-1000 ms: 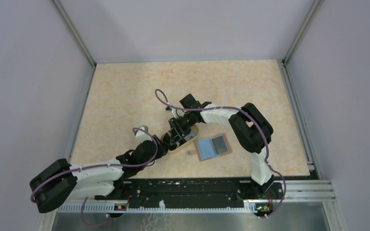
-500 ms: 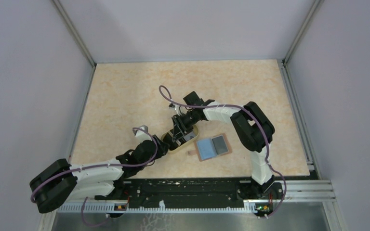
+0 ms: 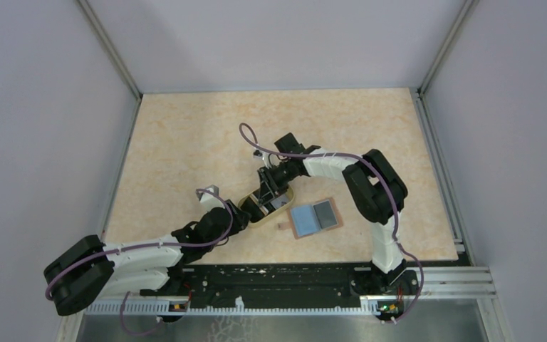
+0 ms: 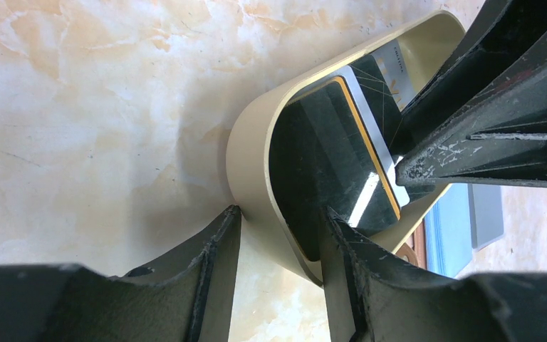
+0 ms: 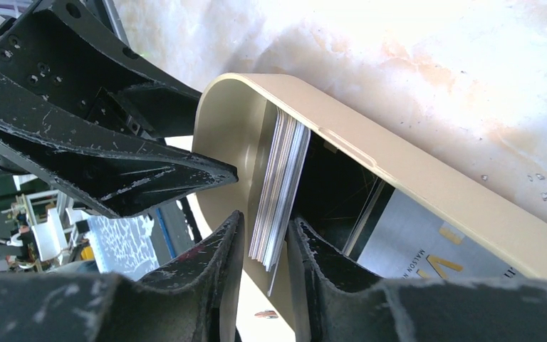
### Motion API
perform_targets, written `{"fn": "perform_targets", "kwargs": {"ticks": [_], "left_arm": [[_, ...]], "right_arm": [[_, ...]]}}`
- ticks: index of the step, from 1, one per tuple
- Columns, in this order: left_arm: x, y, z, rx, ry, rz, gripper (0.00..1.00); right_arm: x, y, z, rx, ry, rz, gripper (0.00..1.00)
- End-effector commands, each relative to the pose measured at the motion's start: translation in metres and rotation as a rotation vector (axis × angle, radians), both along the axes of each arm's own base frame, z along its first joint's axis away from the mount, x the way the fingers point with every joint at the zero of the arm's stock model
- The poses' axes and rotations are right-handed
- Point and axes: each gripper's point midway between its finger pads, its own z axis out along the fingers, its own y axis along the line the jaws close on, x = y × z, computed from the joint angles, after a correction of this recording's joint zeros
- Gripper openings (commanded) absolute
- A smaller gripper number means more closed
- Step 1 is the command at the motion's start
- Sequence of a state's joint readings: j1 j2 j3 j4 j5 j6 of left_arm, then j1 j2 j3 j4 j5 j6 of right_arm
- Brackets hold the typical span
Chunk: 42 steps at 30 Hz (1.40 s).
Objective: Put the credit cards into the card holder
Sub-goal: Pick up the credit card from the storage box.
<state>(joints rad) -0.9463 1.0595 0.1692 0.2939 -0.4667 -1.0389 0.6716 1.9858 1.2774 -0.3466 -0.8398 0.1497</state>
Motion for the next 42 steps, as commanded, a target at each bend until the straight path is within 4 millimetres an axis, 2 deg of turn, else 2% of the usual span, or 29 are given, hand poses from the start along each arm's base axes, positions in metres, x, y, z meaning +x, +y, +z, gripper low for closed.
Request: {"fn": "perform_targets", "kwargs": {"ticks": [1,14,19,22,27,30,35,38,42], "left_arm": [[0.005,-0.006,0.012,-0.056,-0.028,0.007,0.50],[0.006,-0.006,0.013,-0.059,-0.030,0.007,0.50],[0.005,-0.006,0.012,-0.057,-0.029,0.007,0.50],[0.006,-0.006,0.013,-0.060,-0.031,0.007,0.50],[0.005,-0.007,0.013,-0.062,-0.031,0.005,0.50],[0.005,-0.007,0.016,-0.066,-0.042,-0.003,0.51],[0.006,-0.014,0.039,-0.087,-0.129,-0.069,0.58],[0.004,-0.018,0.062,-0.113,-0.195,-0.120,0.65],[-0.007,-0.024,0.100,-0.191,-0.298,-0.211,0.76]], "right_arm": [[0.011,0.003,0.024,0.066,-0.043,0.003,0.27],[0.016,-0.002,0.026,0.069,-0.045,-0.014,0.16],[0.017,-0.003,0.026,0.067,-0.049,-0.017,0.09],[0.019,-0.004,0.025,0.058,-0.063,-0.020,0.01],[0.030,-0.011,0.026,0.019,-0.149,-0.042,0.00],[0.039,-0.017,0.035,-0.001,-0.241,-0.059,0.00],[0.048,-0.028,0.058,0.003,-0.358,-0.053,0.00],[0.051,-0.037,0.072,0.018,-0.412,-0.033,0.00],[0.045,-0.051,0.106,0.137,-0.444,0.031,0.00]]}}
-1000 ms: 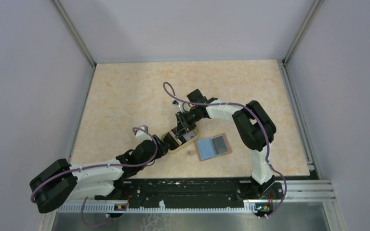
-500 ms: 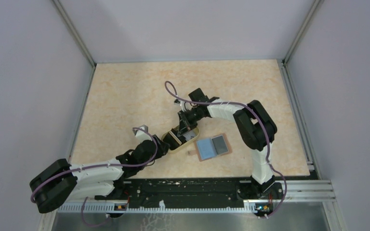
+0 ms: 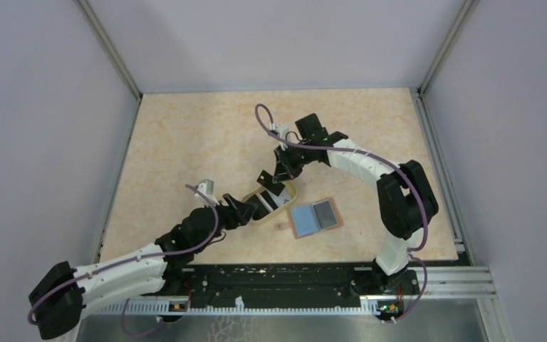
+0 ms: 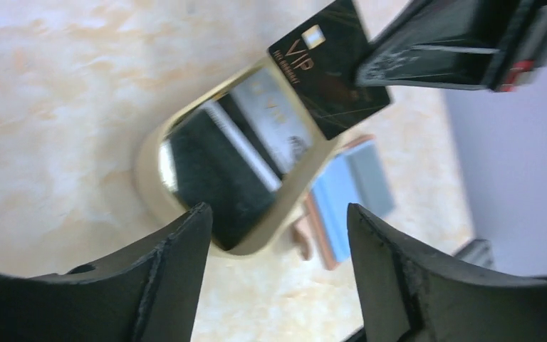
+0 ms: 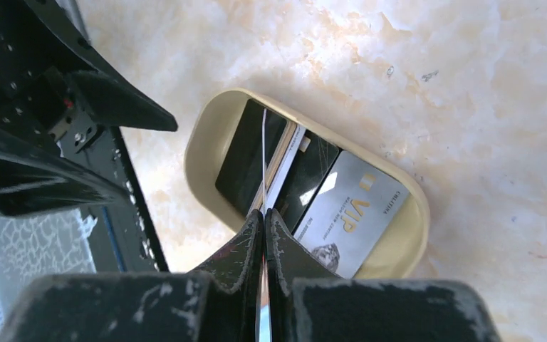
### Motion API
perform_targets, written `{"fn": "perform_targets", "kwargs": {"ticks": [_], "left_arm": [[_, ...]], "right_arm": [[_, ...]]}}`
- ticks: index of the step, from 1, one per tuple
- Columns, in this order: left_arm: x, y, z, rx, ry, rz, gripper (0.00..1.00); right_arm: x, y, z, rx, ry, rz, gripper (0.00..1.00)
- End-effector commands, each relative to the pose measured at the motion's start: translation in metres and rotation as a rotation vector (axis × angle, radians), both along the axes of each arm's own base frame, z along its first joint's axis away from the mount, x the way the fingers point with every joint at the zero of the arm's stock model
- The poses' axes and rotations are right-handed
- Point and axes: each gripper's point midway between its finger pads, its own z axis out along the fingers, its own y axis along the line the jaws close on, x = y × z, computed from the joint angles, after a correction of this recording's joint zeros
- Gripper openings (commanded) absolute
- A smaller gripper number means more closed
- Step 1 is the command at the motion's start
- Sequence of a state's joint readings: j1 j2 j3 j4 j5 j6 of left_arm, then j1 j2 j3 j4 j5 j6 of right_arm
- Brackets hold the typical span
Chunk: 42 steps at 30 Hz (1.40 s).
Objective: Put the credit cards into the card holder
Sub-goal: Pick up the credit card from the storage box.
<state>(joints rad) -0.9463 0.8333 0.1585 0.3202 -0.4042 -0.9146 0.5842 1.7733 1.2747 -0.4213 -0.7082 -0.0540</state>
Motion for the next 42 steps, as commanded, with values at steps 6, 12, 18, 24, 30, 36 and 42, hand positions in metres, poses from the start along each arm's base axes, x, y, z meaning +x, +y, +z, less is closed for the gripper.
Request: {"fn": "perform_targets", "kwargs": {"ticks": [6,12,18,24,30,36,42], "left_arm": [[-0.062,-0.025,0.109,-0.332,-0.470,-0.417,0.96],[-0.132,-0.036,0.149,-0.419,-0.815,-0.792,0.97],[-0.145,-0.043,0.161,-0.372,-1.062,-0.823,0.96],[-0.136,-0.077,0.175,-0.230,-1.227,-0.788,0.96],[-0.111,-0.103,0.171,-0.172,-1.149,-0.758,0.85],[-0.103,-0.122,0.171,-0.134,-1.108,-0.788,0.71],[-0.095,-0.128,0.173,-0.097,-1.099,-0.777,0.54]], "right_arm": [[-0.032,-0.050,0.133,0.394,-0.185,0.217,0.00],[-0.094,-0.078,0.166,0.509,-0.407,0.343,0.00],[-0.142,-0.095,0.170,0.657,-0.546,0.429,0.00],[-0.159,-0.103,0.166,0.704,-0.561,0.502,0.00],[-0.162,-0.104,0.158,0.713,-0.532,0.518,0.00],[-0.163,-0.106,0.152,0.706,-0.592,0.510,0.00],[-0.159,-0.105,0.146,0.701,-0.569,0.493,0.00]]}}
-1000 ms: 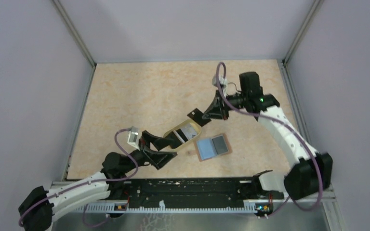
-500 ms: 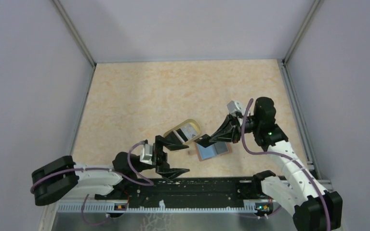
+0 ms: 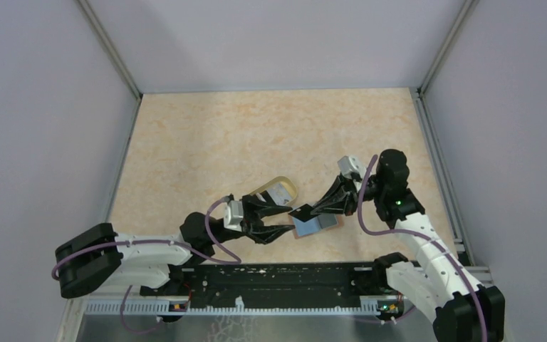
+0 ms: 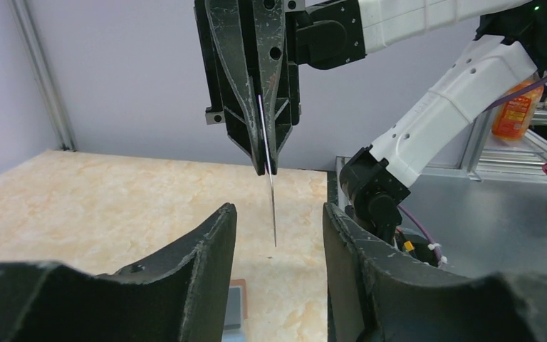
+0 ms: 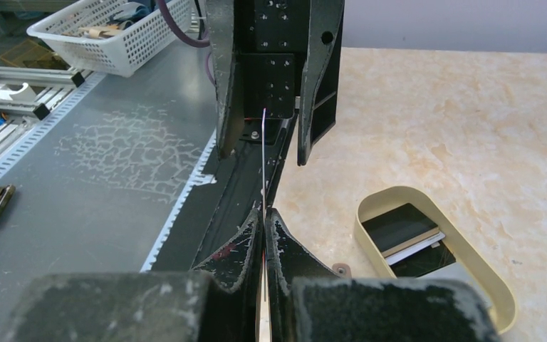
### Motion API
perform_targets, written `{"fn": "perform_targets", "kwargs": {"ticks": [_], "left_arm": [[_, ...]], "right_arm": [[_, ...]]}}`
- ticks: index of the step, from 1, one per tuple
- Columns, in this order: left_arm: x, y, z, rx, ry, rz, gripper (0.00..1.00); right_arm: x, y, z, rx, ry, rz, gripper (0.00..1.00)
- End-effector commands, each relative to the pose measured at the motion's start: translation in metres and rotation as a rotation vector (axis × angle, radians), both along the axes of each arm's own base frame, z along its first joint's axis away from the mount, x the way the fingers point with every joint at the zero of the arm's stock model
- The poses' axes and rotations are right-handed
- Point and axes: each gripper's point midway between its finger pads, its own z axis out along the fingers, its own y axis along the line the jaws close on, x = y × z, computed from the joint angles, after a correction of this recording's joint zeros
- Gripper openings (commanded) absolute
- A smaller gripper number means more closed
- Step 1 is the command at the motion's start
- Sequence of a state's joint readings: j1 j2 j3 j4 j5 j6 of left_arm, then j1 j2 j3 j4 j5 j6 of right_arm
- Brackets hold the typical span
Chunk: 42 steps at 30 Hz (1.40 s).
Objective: Put the credit cards into the card holder
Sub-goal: Pick up the credit card from the storage box.
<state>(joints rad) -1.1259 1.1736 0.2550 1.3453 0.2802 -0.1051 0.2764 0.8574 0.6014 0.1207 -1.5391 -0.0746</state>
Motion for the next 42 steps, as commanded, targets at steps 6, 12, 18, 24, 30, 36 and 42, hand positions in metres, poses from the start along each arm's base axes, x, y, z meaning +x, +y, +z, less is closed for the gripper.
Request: {"fn": "perform_targets", "kwargs": {"ticks": [6,12,18,24,30,36,42], "left_arm": [[0.010,-0.015,0.005,0.045,0.013,0.017,0.43],[0.012,-0.014,0.009,0.030,0.018,0.033,0.36],[0.015,-0.012,0.013,0.022,0.030,0.050,0.36],[0.017,-0.017,0.015,0.046,0.032,0.047,0.26],[0.022,-0.021,0.016,0.063,0.080,0.058,0.00],[0.024,-0.005,-0.014,0.112,0.264,0.038,0.00],[0.022,0.015,-0.051,0.079,0.487,0.054,0.00]], "right_arm": [[0.005,0.000,0.000,0.014,-0.045,0.003,0.00],[0.009,0.001,-0.004,0.005,-0.023,-0.013,0.00],[0.011,0.001,-0.007,-0.001,-0.004,-0.019,0.00],[0.012,0.001,-0.010,-0.005,0.008,-0.023,0.00],[0.014,0.002,-0.011,-0.010,0.016,-0.036,0.00],[0.036,-0.006,-0.008,-0.055,-0.060,-0.190,0.68],[0.070,-0.020,-0.028,-0.190,-0.132,-0.368,0.82]]}}
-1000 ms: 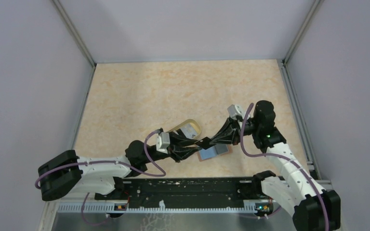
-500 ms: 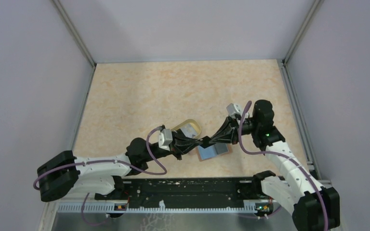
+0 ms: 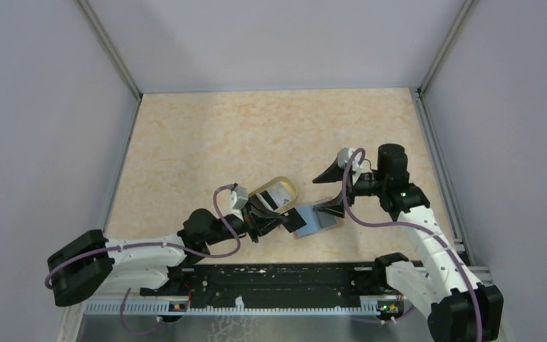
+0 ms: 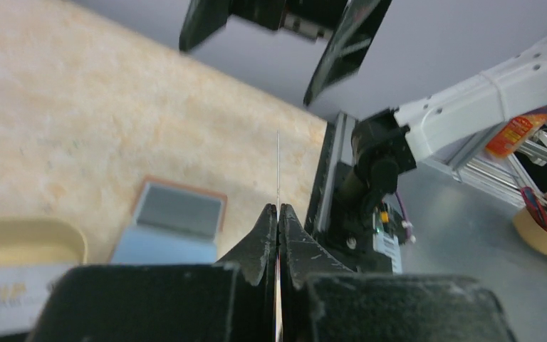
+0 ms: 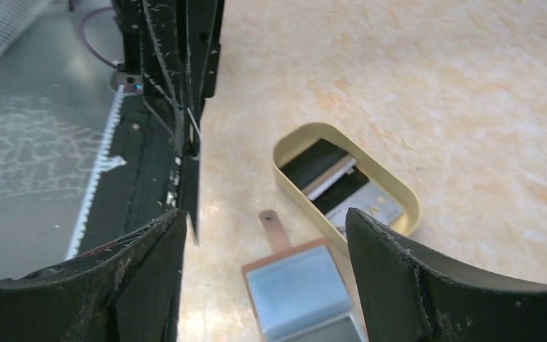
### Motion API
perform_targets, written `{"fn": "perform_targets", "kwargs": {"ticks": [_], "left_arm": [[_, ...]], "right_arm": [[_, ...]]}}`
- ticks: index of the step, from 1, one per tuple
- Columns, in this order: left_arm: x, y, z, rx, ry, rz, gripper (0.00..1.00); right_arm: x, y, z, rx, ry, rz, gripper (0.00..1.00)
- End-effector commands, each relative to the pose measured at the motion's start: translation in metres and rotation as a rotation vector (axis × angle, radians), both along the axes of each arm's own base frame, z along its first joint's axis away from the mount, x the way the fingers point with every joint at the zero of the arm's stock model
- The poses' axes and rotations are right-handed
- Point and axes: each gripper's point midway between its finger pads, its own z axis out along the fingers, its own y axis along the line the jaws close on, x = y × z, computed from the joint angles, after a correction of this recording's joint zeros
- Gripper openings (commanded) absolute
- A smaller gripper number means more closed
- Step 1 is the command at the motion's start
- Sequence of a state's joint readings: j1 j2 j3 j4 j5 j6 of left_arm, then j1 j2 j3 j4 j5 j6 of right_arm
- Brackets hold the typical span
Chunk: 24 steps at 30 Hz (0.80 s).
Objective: Put the credit cards into the card holder
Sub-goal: Pick up the credit card from the storage box.
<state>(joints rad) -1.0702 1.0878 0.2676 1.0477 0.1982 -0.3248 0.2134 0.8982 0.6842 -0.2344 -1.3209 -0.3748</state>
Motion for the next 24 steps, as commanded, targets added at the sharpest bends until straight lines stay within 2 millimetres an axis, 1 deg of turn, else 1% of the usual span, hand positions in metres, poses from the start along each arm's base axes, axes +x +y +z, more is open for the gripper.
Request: {"fn": "perform_targets", "kwargs": {"ticks": [1,2,4,7,12,13,16,20,24], "left_arm": [[-0.002,0.011,-0.021,-0.053,0.186,0.016,0.00],[-0.002,0.014,-0.026,-0.059,0.196,0.027,0.00],[-0.001,0.016,-0.029,-0.077,0.192,0.034,0.00],[-0.001,0.013,-0.031,-0.087,0.176,0.025,0.00],[-0.004,0.011,-0.040,-0.075,0.108,0.006,0.00],[-0.005,0.012,-0.038,-0.089,0.091,0.003,0.00],[-0.001,0.014,-0.040,-0.089,0.092,0.027,0.00],[0.000,0.019,-0.044,-0.085,0.115,0.048,0.00],[-0.001,0.024,-0.036,-0.118,0.110,0.053,0.00]], "right_arm": [[0.022,-0.011,-0.011,-0.116,-0.101,-0.103,0.82],[0.022,-0.011,-0.015,-0.123,-0.095,-0.093,0.82],[0.019,-0.011,-0.023,-0.131,-0.069,-0.066,0.82],[0.013,-0.011,-0.035,-0.146,-0.035,-0.015,0.81],[0.002,-0.011,-0.051,-0.141,-0.058,0.048,0.80],[-0.001,-0.011,-0.052,-0.132,-0.067,0.058,0.80],[-0.006,-0.012,-0.051,-0.105,-0.087,0.060,0.80],[-0.003,-0.017,-0.045,-0.092,-0.075,0.034,0.82],[0.000,-0.018,-0.053,-0.106,-0.054,0.023,0.83]]}}
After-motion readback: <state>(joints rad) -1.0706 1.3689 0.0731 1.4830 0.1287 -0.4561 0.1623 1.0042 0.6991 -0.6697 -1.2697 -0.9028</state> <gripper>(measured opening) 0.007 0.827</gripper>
